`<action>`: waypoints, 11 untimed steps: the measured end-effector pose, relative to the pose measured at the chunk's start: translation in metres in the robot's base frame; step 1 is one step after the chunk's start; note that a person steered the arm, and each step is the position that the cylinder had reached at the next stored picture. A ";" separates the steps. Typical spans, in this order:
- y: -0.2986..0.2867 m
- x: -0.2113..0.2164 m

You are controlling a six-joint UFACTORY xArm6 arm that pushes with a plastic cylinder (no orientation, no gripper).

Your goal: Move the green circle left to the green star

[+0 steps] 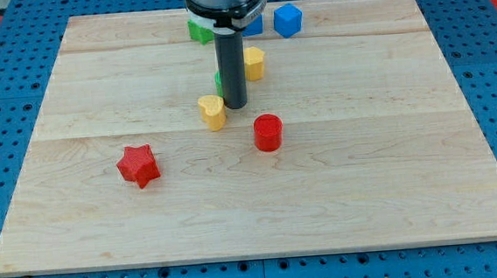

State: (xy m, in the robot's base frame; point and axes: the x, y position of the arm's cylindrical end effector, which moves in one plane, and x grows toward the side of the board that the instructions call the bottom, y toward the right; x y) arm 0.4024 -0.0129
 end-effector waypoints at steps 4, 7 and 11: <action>0.009 -0.024; -0.068 -0.047; -0.111 -0.062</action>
State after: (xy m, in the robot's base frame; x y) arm 0.3400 -0.1242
